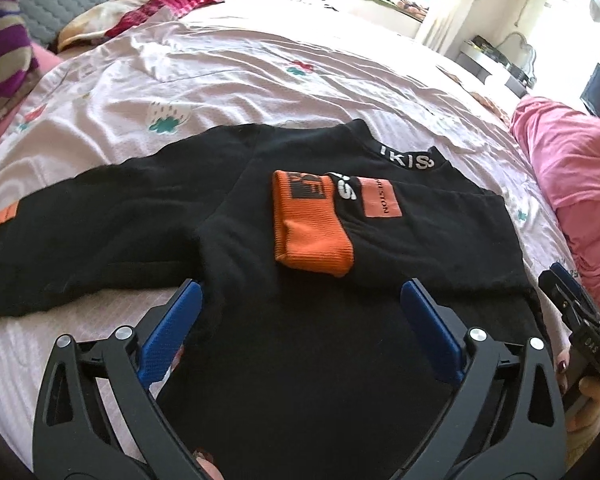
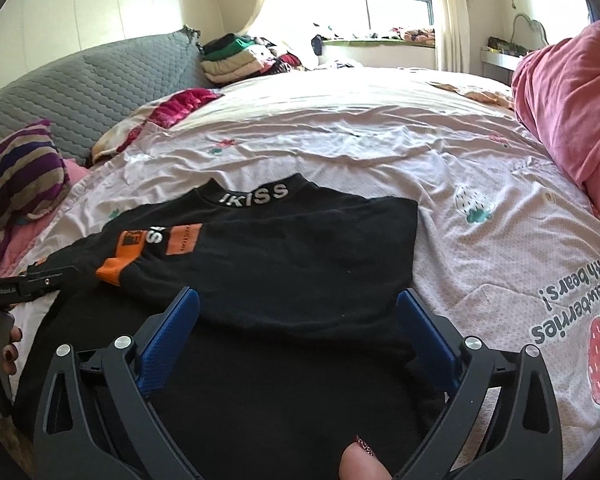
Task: Fold small clothes
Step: 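Move the left gripper to the other sleeve's orange cuff and grasp it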
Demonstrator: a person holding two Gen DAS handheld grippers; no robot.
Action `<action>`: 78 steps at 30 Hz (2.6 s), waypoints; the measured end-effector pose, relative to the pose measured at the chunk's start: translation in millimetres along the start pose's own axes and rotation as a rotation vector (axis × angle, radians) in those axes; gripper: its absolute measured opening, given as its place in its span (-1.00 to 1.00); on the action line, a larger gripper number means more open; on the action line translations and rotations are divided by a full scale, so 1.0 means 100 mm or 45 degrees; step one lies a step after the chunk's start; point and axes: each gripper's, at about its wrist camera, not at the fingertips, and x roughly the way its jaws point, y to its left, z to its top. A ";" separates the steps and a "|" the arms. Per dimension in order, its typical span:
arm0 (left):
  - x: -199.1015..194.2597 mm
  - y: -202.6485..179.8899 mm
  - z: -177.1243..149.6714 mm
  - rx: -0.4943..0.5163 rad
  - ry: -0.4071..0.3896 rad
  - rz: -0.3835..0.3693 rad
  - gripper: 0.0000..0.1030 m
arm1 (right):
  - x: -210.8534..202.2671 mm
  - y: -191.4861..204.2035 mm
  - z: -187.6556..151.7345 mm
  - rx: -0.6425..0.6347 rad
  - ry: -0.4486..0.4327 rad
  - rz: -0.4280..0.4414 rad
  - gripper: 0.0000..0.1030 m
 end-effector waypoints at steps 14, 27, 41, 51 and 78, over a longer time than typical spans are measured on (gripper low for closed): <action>-0.24 0.28 0.00 -0.067 -0.069 0.077 0.81 | -0.07 0.41 0.01 -0.085 -0.023 0.091 0.91; -0.48 0.67 0.05 -0.156 -0.126 0.150 0.81 | 0.01 0.88 -0.03 -0.160 0.028 0.143 0.91; -0.73 1.09 0.00 -0.243 -0.177 0.199 0.81 | 0.04 1.43 0.07 -0.225 0.026 0.218 0.91; -0.82 1.50 -0.05 -0.366 -0.188 0.249 0.81 | 0.13 1.94 0.16 -0.291 0.044 0.291 0.91; -0.75 2.59 -0.39 -0.873 -0.143 0.278 0.81 | 0.53 2.77 0.13 -0.413 0.133 0.388 0.91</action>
